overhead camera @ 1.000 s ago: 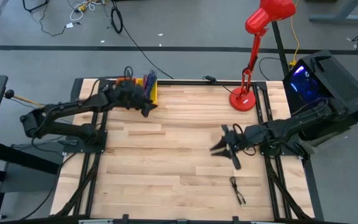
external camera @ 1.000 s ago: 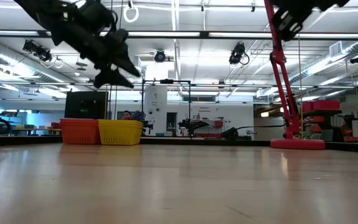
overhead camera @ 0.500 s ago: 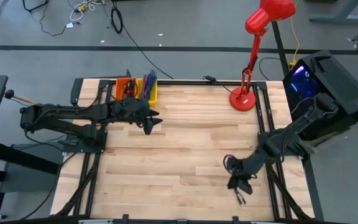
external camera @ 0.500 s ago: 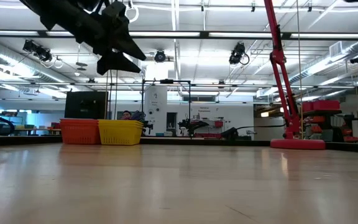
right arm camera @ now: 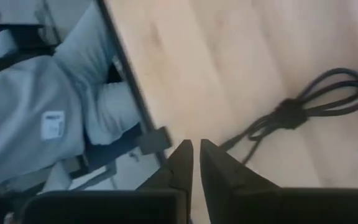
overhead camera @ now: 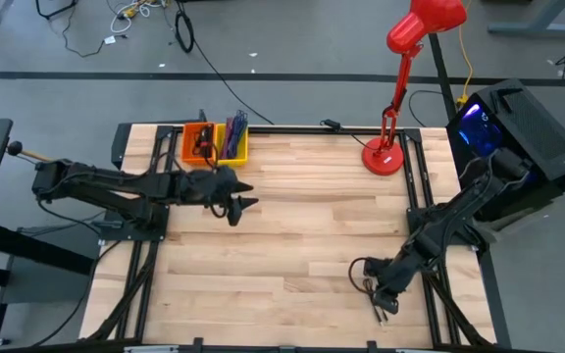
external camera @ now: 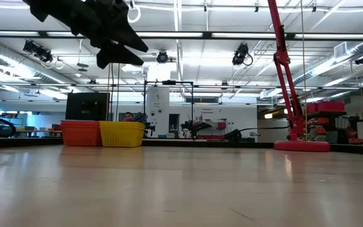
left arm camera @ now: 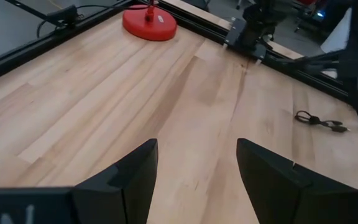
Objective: Pick & Place USB Port
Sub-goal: Put the black USB cable into the orange bin
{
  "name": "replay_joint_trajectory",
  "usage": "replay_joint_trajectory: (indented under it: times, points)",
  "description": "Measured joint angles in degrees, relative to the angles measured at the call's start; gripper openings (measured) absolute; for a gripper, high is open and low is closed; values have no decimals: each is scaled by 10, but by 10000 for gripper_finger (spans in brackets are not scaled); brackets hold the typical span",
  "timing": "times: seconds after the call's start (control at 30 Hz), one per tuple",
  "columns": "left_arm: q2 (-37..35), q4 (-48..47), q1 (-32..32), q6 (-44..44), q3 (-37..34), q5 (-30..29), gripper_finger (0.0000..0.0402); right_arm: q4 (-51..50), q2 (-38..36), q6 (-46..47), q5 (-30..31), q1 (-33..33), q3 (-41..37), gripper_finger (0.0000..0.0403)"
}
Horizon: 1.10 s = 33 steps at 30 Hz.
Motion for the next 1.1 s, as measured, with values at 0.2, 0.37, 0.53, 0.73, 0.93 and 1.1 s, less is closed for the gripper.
replay_joint_trajectory:
  times: [0.2,0.37,0.53,0.73,0.93,1.1]
  points:
    - [0,-1,-16,1,0,-10,222,-9,20,4,20,0,0,48]
    - [0,-1,-22,1,0,-26,222,-18,45,4,0,0,0,81]
    - [0,-2,-22,5,0,-25,222,-19,72,-6,-2,0,0,118]
    - [0,-2,-22,7,0,-25,222,-23,98,-11,-4,0,0,160]
    - [0,-2,-22,7,0,-26,222,-40,107,-11,-4,0,0,179]
    - [0,-2,-22,7,0,-25,222,-50,125,-9,-3,0,-1,180]
